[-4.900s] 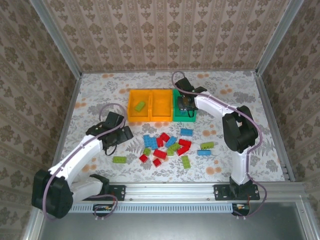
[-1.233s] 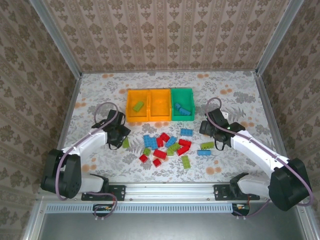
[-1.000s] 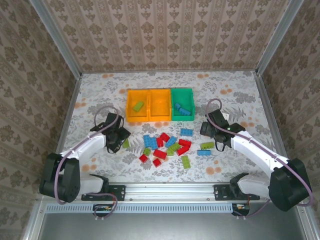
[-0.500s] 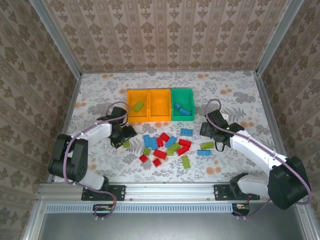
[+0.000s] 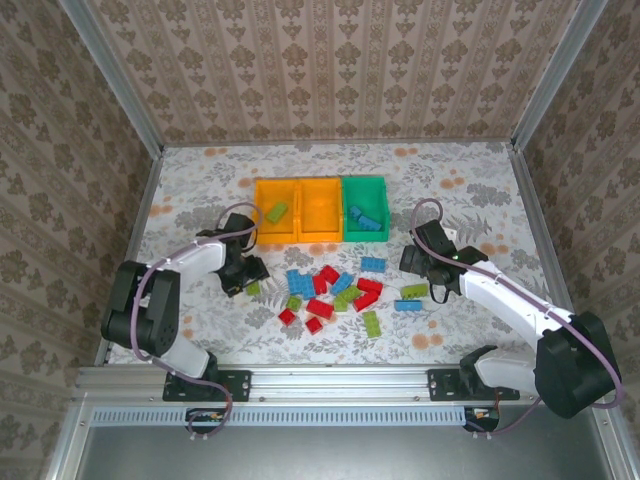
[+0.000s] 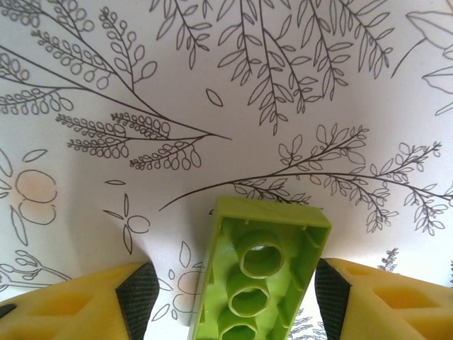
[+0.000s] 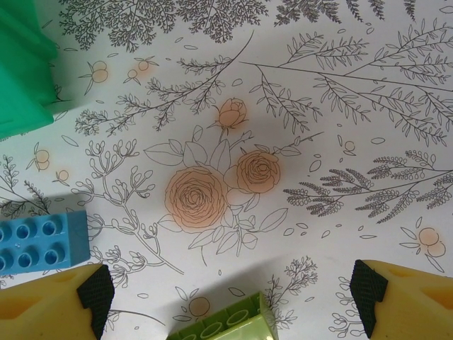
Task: Sort the legos into containers by color
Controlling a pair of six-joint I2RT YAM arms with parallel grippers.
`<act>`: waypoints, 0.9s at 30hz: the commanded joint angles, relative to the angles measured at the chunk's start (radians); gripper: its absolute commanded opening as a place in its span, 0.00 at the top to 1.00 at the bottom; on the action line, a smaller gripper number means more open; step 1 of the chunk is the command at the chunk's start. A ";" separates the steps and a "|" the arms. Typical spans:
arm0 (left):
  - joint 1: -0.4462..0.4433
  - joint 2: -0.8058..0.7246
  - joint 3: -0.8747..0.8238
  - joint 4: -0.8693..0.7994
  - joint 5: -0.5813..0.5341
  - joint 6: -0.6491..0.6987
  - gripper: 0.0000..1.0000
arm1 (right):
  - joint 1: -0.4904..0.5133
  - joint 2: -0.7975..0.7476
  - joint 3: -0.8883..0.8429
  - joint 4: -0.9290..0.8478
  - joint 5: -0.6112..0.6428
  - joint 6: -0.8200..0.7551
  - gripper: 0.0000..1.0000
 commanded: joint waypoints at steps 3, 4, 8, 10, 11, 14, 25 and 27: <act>-0.013 0.073 0.000 -0.019 -0.029 0.078 0.41 | -0.012 0.012 -0.022 0.025 -0.004 0.017 0.10; -0.014 0.081 0.005 -0.020 -0.030 0.087 0.44 | -0.011 0.014 -0.024 0.027 -0.004 0.017 0.10; -0.022 0.095 0.015 -0.031 -0.052 0.103 0.56 | -0.014 0.017 -0.033 0.034 -0.004 0.017 0.10; -0.023 0.103 0.016 -0.027 -0.050 0.106 0.61 | -0.016 0.017 -0.037 0.035 -0.004 0.017 0.10; -0.023 0.105 0.019 -0.026 -0.049 0.106 0.63 | -0.017 0.017 -0.038 0.036 -0.004 0.017 0.10; -0.022 0.105 0.030 -0.024 -0.045 0.101 0.66 | -0.019 0.015 -0.038 0.033 -0.004 0.017 0.10; -0.033 -0.032 0.212 -0.078 -0.067 0.132 0.67 | -0.015 0.006 -0.042 0.003 -0.034 0.029 0.10; -0.035 -0.030 0.272 -0.082 -0.068 0.153 0.67 | -0.012 0.001 -0.045 0.007 -0.045 0.034 0.10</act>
